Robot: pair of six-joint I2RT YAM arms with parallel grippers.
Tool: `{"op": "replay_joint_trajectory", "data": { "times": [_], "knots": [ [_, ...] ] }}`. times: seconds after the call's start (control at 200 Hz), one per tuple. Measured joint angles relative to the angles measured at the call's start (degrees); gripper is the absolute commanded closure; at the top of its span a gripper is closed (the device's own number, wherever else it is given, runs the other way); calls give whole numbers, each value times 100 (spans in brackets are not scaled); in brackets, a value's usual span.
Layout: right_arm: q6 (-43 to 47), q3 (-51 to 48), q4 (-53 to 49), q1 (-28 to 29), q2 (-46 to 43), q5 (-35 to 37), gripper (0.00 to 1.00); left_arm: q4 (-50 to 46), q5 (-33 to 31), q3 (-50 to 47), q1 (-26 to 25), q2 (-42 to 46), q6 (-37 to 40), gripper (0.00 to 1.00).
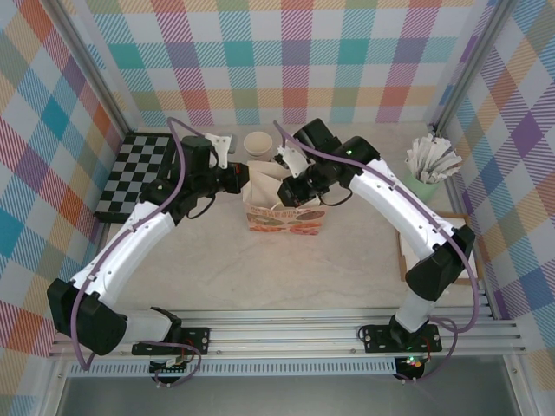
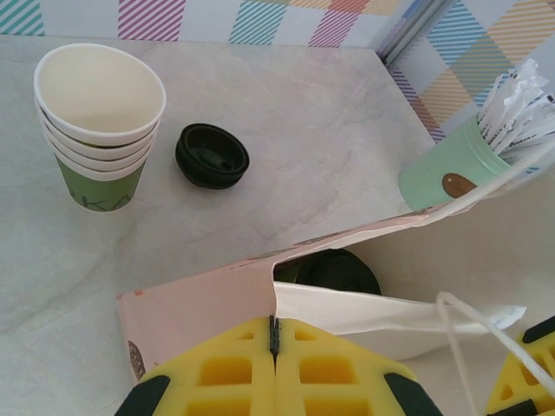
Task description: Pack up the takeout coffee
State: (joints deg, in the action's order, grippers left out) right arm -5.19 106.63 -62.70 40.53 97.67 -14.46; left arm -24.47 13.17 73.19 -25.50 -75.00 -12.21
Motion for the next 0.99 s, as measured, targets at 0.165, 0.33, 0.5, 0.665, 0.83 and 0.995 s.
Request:
{"op": "replay_joint_trajectory", "data": {
  "times": [0.165,0.33,0.5,0.665,0.83,0.995],
  "knots": [
    [240,-479,863,-11,-332,-199,92,-260,-271,166,0,-186,-90,100],
    [1099,-1687,2103,-11,-1069,-612,90,-623,-643,494,0,-463,-236,100],
    [2430,-2518,3244,-11,-1429,-903,85,-1032,-984,837,0,-697,-417,100],
    [3449,-2616,3976,-11,-1423,-933,83,-1331,-1119,1104,2,-837,-608,95],
    [3967,-2632,4266,-63,-1421,-1038,83,-1331,-750,1145,55,-789,-452,40],
    [4070,-2632,4280,-120,-1414,-1222,71,-999,315,800,396,-46,212,27]
  ]
}}
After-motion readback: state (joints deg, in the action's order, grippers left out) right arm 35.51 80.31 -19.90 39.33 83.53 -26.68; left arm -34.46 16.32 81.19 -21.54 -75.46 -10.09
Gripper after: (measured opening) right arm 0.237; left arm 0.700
